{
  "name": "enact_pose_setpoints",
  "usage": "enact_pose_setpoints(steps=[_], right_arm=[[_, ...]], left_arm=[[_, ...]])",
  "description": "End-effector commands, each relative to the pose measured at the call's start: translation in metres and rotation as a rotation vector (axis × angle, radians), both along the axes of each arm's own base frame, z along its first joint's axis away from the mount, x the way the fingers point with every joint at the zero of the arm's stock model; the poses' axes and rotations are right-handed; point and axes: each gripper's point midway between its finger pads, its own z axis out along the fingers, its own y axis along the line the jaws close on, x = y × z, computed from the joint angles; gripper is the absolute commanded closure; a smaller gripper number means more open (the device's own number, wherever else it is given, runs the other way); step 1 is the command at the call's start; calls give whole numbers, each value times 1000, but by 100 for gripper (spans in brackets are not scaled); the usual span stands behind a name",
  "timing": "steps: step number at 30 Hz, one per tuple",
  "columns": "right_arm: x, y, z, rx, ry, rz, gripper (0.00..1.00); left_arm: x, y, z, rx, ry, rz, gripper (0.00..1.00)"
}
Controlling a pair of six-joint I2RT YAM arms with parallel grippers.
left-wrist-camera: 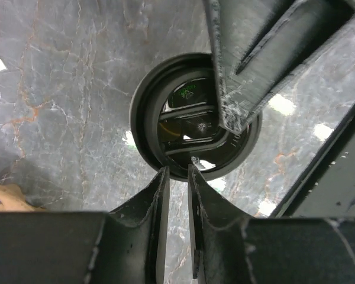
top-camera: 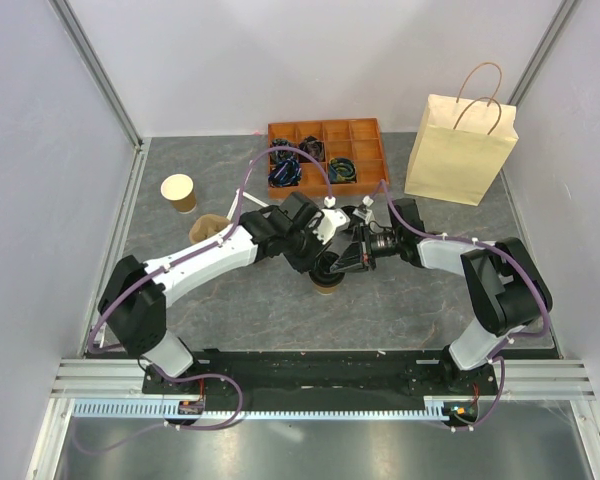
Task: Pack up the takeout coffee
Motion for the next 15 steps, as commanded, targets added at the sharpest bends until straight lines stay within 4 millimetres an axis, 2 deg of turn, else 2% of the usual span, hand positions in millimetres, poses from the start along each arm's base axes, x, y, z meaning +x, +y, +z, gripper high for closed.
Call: enact_pose_setpoints(steps=[1, 4, 8, 12, 15], right_arm=[[12, -7, -44, -174, -23, -69, 100], [12, -7, -49, -206, -25, -64, 100], [13, -6, -49, -213, -37, -58, 100], [10, -8, -49, -220, -28, -55, 100], [9, -8, -50, -224, -23, -53, 100]], left_arm=[[-2, 20, -37, 123, 29, 2, 77], [-4, 18, -29, 102, 30, -3, 77], [-2, 8, 12, 3, -11, -13, 77], [-15, -10, 57, -134, -31, -64, 75], [-25, -16, 68, -174, -57, -99, 75]])
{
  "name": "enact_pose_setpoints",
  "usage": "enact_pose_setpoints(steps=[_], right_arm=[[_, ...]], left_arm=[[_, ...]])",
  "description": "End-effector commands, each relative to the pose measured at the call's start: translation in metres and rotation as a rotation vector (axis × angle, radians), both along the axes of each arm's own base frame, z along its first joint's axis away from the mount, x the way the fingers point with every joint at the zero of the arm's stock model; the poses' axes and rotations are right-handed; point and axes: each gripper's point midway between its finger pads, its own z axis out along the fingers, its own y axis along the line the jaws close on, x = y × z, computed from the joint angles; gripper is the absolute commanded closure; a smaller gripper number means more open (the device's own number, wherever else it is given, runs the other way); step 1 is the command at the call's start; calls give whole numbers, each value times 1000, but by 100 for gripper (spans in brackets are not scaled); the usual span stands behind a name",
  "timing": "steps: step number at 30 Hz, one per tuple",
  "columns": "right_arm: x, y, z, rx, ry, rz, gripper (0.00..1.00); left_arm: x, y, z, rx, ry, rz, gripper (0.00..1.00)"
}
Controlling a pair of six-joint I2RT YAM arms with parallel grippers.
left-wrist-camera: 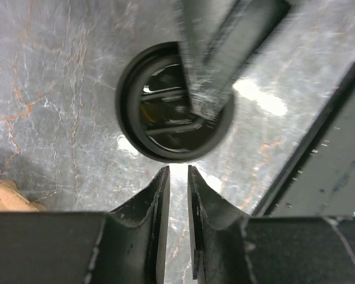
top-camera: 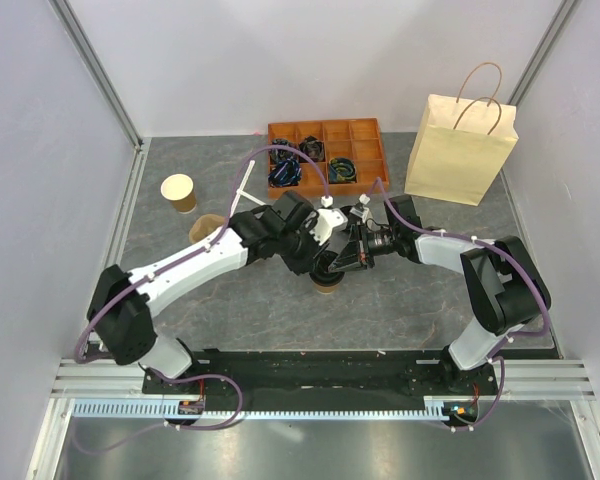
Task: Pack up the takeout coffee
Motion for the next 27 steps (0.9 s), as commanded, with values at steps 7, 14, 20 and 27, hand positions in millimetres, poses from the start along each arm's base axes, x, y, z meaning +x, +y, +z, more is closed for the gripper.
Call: enact_pose_setpoints(steps=[7, 14, 20, 27], right_arm=[[8, -10, -48, -179, 11, -73, 100], [7, -12, -53, -188, 15, -70, 100], [7, -12, -53, -191, 17, -64, 100], [10, -7, -32, -139, -34, -42, 100]], left_arm=[[-18, -34, 29, -131, -90, -135, 74], [-9, -23, -46, 58, -24, -118, 75], [-18, -19, -26, 21, -12, -119, 76], [-21, -30, 36, -115, -58, -127, 74]])
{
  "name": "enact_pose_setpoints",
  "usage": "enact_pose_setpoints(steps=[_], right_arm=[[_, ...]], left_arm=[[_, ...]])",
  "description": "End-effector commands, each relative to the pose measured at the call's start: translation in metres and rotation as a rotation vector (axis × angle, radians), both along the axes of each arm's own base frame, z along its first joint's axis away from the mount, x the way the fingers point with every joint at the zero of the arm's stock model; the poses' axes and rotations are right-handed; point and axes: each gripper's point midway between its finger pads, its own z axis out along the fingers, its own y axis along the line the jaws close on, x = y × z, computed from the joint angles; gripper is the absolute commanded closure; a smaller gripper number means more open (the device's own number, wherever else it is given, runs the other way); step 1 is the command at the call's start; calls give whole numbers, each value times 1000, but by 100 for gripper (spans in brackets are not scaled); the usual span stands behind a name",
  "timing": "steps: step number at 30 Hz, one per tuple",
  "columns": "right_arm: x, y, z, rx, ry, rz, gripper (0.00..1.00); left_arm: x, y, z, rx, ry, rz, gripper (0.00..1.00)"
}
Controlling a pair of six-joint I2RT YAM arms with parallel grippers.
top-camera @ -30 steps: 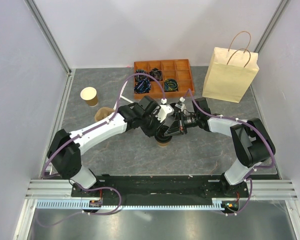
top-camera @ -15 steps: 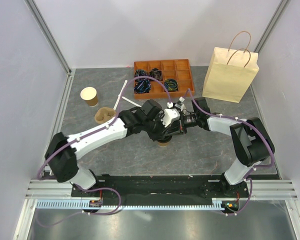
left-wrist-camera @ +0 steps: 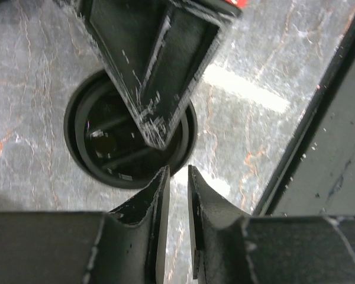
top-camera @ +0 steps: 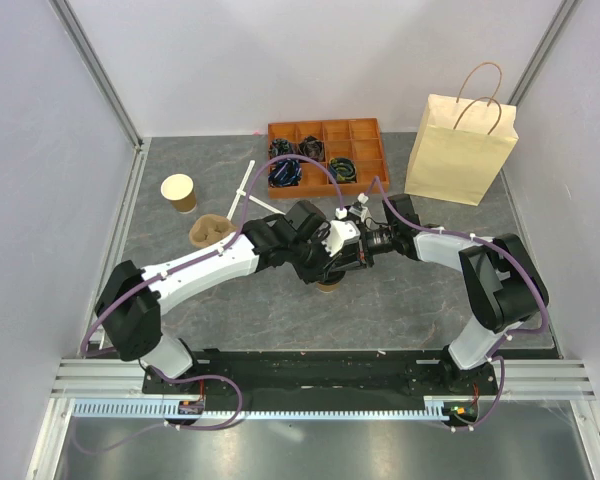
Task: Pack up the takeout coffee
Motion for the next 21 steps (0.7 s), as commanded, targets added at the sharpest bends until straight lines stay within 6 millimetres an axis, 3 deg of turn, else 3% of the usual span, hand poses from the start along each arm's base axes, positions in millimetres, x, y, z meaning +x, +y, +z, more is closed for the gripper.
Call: enact_pose_setpoints(steps=[1, 5, 11, 17, 21], right_arm=[[9, -7, -26, -117, -47, -55, 100], [17, 1, 9, -58, -131, -43, 99], [20, 6, 53, 1, -213, -39, 90], [15, 2, 59, -20, -224, -28, 86], [16, -9, 49, -107, -252, -35, 85]], left_arm=[[-3, -2, 49, -91, -37, -11, 73], [8, 5, 52, -112, 10, 57, 71], [24, 11, 58, -252, 167, 138, 69], [15, 4, 83, -533, 437, 93, 66], [8, -5, 83, -607, 567, 98, 66]])
